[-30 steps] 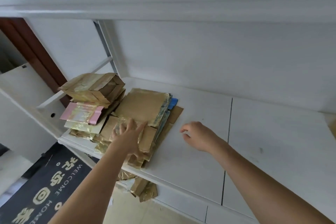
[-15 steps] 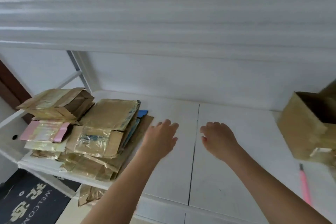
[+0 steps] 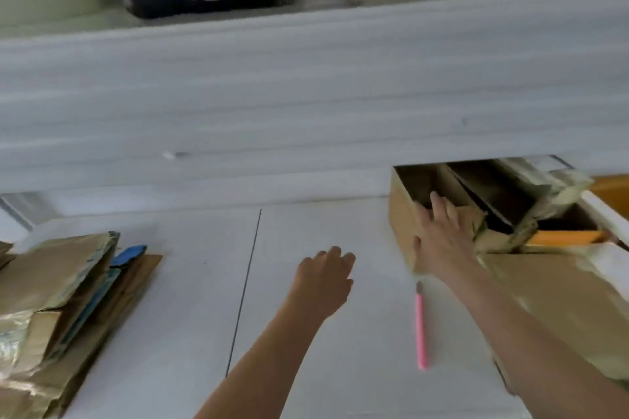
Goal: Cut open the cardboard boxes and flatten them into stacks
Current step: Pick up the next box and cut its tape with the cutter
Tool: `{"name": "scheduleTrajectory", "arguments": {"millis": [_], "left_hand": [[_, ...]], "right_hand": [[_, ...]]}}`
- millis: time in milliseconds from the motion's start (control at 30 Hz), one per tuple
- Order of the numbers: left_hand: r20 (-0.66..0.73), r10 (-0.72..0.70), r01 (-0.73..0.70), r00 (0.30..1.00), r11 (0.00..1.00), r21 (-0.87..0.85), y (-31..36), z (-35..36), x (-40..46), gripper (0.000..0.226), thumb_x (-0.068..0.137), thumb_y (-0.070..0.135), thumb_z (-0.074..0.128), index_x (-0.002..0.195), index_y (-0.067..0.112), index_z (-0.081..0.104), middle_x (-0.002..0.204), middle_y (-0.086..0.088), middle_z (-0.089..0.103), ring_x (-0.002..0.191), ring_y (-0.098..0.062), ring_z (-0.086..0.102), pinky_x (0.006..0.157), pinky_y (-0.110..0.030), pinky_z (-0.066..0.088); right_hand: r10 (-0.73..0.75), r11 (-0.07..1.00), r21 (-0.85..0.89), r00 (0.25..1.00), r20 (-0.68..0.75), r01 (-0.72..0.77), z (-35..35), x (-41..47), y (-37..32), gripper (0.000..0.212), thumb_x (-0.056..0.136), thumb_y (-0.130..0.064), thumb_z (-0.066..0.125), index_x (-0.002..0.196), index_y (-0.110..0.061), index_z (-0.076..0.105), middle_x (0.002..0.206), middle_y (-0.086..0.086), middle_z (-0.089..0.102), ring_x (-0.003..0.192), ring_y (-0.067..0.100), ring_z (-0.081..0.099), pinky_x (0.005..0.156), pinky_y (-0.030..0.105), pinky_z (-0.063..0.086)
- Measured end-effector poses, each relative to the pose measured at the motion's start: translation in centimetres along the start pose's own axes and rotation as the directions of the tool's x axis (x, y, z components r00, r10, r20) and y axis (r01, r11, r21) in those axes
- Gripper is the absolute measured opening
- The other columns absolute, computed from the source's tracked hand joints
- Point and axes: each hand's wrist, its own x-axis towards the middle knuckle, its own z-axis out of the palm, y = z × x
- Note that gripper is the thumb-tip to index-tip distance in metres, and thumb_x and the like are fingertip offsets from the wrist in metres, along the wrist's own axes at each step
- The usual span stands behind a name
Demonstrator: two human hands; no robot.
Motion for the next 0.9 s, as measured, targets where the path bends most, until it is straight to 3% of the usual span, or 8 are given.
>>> {"name": "scheduleTrajectory", "arguments": {"millis": [133,267,400,533,667,733,800,900], "left_hand": [[0.028,-0.031,0.031,0.999,0.999,0.015,2.7,0.2,2.0,0.039,0.102,0.033,0.045,0.139,0.019,0.042,0.134,-0.003,0.046,0.123,-0.023,0.050,0.096,-0.038,0.043],[0.008,-0.087,0.086,0.996,0.996,0.016,3.6,0.8,2.4,0.037,0.102,0.034,0.046,0.136,0.020,0.044,0.130,-0.001,0.050,0.117,-0.022,0.054,0.090,-0.036,0.046],[-0.033,-0.151,0.152,0.988,0.988,0.017,2.8,0.9,1.7,0.041,0.102,0.039,0.043,0.139,0.021,0.041,0.134,0.000,0.049,0.119,-0.020,0.054,0.091,-0.036,0.048],[-0.164,-0.243,0.234,0.956,0.970,-0.070,1.0,0.8,-0.5,0.053,0.101,0.053,0.034,0.146,0.026,0.033,0.144,0.002,0.042,0.120,-0.022,0.055,0.091,-0.037,0.049],[-0.350,-0.358,0.250,0.865,0.915,-0.317,-0.2,0.2,-2.6,0.062,0.097,0.058,0.021,0.146,0.023,0.037,0.151,0.002,0.033,0.127,-0.025,0.048,0.100,-0.040,0.045],[-0.482,-0.388,0.180,0.786,0.888,-0.423,-0.7,-0.4,-3.6,0.062,0.098,0.056,0.022,0.139,0.020,0.050,0.146,0.000,0.045,0.129,-0.022,0.045,0.108,-0.038,0.039],[-0.536,-0.425,0.087,0.730,0.835,-0.544,-1.0,-0.9,-4.4,0.061,0.097,0.056,0.026,0.123,0.017,0.064,0.127,0.002,0.062,0.118,-0.016,0.054,0.103,-0.039,0.043],[-0.317,-0.539,0.097,0.780,0.605,-0.790,-1.1,-1.1,-5.1,0.062,0.089,0.068,0.028,0.109,0.029,0.072,0.105,0.016,0.071,0.105,-0.006,0.062,0.096,-0.038,0.048]], "right_hand": [[-0.030,1.000,-0.005,0.998,0.054,0.031,1.9,1.6,2.3,0.081,0.096,-0.041,0.053,0.155,-0.007,0.009,0.153,0.012,0.030,0.143,0.028,0.026,0.117,0.044,0.022],[-0.103,0.995,-0.017,0.993,-0.062,0.102,2.6,2.0,2.9,0.040,0.091,-0.042,0.057,0.120,-0.014,0.059,0.116,0.004,0.051,0.111,0.029,0.039,0.101,0.045,0.035],[-0.227,0.905,0.312,0.950,-0.216,0.287,2.5,1.8,2.3,0.024,0.094,-0.026,0.059,0.109,-0.009,0.067,0.107,0.004,0.054,0.106,0.027,0.039,0.091,0.040,0.041],[-0.193,0.615,0.690,0.921,-0.338,0.382,0.9,-0.5,-0.6,0.023,0.095,-0.024,0.061,0.113,-0.009,0.065,0.110,0.000,0.053,0.107,0.015,0.038,0.080,0.020,0.042],[-0.050,0.125,0.992,0.999,0.002,0.005,0.5,-2.7,-3.1,0.015,0.096,-0.025,0.062,0.105,-0.013,0.063,0.092,0.009,0.062,0.083,0.031,0.061,0.063,0.034,0.053],[-0.098,-0.138,0.943,0.952,0.291,-0.303,0.2,-3.9,-3.9,0.005,0.097,-0.026,0.060,0.101,-0.025,0.063,0.092,0.007,0.070,0.080,0.028,0.069,0.061,0.043,0.058],[-0.232,-0.268,0.798,0.841,0.490,-0.539,1.1,-5.4,-4.7,0.009,0.099,-0.028,0.056,0.107,-0.029,0.061,0.097,0.000,0.071,0.085,0.017,0.070,0.064,0.044,0.059],[-0.390,-0.285,0.616,0.676,0.626,-0.734,4.4,-7.6,-5.7,0.025,0.099,-0.034,0.055,0.119,-0.021,0.059,0.105,0.009,0.072,0.099,0.029,0.069,0.071,0.052,0.059]]}}
